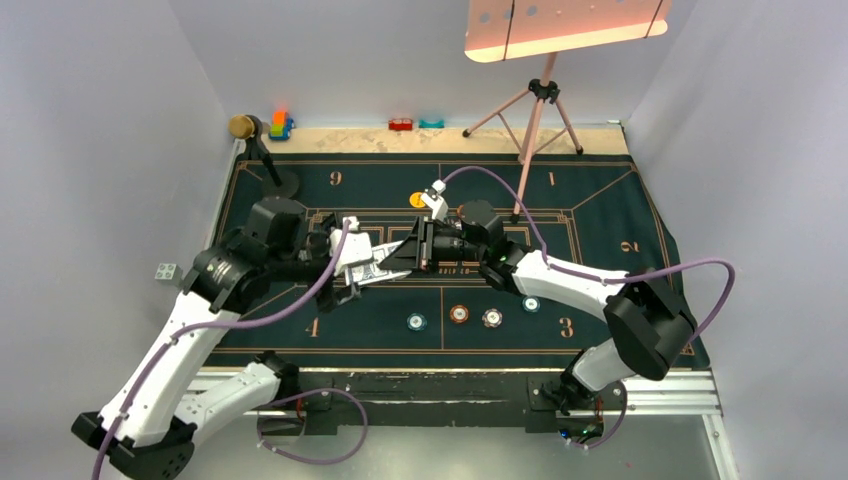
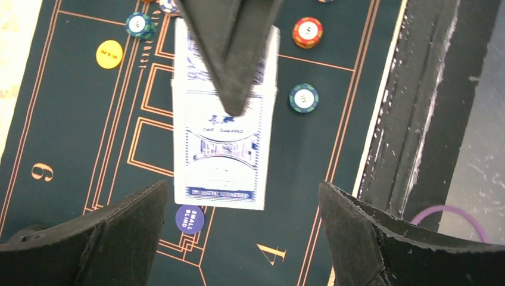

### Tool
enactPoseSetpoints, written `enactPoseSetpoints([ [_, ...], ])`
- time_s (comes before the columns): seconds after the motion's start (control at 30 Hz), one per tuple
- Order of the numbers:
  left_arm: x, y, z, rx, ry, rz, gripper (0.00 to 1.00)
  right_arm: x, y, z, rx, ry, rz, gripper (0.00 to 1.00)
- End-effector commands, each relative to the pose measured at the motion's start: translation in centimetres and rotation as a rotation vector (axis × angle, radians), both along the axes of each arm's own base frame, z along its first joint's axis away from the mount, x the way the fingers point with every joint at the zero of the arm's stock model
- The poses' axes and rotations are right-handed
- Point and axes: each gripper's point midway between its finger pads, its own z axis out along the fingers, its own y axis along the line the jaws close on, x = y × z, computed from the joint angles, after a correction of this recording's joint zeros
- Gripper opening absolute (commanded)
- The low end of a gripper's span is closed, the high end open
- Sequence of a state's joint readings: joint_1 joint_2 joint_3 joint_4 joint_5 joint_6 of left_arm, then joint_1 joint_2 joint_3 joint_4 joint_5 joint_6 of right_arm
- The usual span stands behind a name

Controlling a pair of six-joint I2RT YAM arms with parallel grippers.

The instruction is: Distribute texas hold em gaming equipment

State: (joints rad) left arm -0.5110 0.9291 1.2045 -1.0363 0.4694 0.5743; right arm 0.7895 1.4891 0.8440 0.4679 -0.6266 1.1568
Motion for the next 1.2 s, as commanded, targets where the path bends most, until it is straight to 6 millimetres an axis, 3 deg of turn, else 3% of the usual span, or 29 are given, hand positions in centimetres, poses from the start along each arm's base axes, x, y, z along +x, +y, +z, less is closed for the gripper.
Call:
enactPoseSetpoints([
  [0.0, -1.1, -0.6, 0.8, -0.041, -0.146, -0.154, 1.0, 0.2, 0.3, 4.3, 0.067, -0.074, 0.002, 0.1],
  [0.1, -0.6, -0.4, 0.2, 0.018, -0.135, -0.178, 1.0, 0.2, 0.4, 4.9, 0.074, -0.068, 0.0, 0.1],
  [0.3, 0.6, -1.9, 0.0, -0.042, -0.194, -0.211, 1.0, -0.3, 0.3, 4.9, 0.071, -0.032, 0.018, 0.09],
  [0.47, 2.8, -2.6, 0.1, -0.046, -0.167, -0.145, 1.0, -0.3, 0.2, 5.0, 0.068, -0.022, 0.015, 0.09],
  [0.83, 2.7, -3.2, -2.3, -0.001, -0.042, -0.192, 1.0, 0.0, 0.3, 5.6, 0.047, -0.038, 0.005, 0.08],
  [0.97, 3.7, -3.1, -2.4, 0.012, -0.059, -0.155, 1.0, 0.1, 0.3, 5.7, 0.04, -0.049, 0.0, 0.08],
  [1.1, 3.4, -3.3, -2.3, 0.009, -0.032, -0.177, 1.0, 0.1, 0.3, 5.3, 0.037, -0.034, -0.003, 0.08],
  [1.17, 3.4, -3.3, -2.3, 0.015, -0.027, -0.184, 0.95, 0.1, 0.3, 5.2, 0.037, -0.028, -0.003, 0.09],
])
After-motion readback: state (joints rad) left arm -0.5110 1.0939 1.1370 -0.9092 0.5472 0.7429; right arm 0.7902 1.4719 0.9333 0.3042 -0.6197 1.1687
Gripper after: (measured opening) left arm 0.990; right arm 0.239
